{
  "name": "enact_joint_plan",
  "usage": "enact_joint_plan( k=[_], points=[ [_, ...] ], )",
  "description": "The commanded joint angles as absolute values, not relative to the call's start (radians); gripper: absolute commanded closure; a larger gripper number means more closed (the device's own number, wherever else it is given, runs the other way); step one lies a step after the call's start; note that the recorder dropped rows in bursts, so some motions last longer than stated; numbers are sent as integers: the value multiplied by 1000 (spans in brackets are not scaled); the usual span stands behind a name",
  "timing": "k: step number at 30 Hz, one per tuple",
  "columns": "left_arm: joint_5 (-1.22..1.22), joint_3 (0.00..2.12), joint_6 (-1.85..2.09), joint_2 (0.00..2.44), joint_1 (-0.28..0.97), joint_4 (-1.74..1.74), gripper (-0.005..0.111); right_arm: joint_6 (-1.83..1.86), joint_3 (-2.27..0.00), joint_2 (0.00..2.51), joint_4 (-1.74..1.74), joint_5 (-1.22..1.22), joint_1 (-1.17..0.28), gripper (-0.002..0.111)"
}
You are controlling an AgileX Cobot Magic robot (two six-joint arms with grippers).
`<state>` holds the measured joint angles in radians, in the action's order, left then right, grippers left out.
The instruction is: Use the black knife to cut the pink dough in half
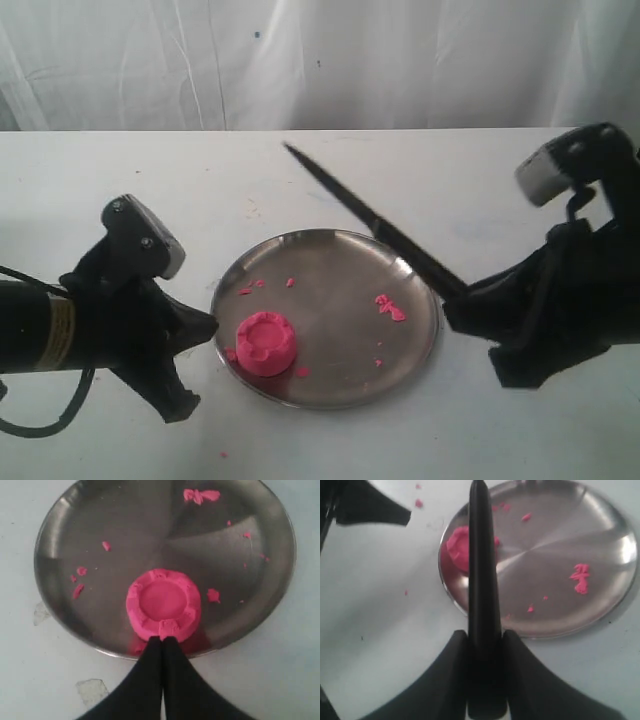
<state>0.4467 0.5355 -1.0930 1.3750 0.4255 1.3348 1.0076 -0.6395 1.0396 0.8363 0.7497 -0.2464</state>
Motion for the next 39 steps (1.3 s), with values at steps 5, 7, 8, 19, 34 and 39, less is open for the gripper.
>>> enact_joint_plan(
  k=[5,7,8,19,34,39],
  points=[
    [430,641,-779,1394,432,1301,107,778,-640,1161,537,590,-462,108],
    [433,675,-779,1395,432,1258,107,855,-651,1214,536,587,-498,108],
    [431,688,-778,1396,432,1245,107,906,-662,1247,536,577,-513,108],
    [330,746,-729,1508,432,1181,107,1114,-843,1546,434,473,-538,108],
    [320,746,-724,1547,376,1025,107,1107,-847,1597,474,519,-538,108],
    [339,746,-726,1549,362,1025,107,1089,-811,1597,474,519,-535,108]
  ],
)
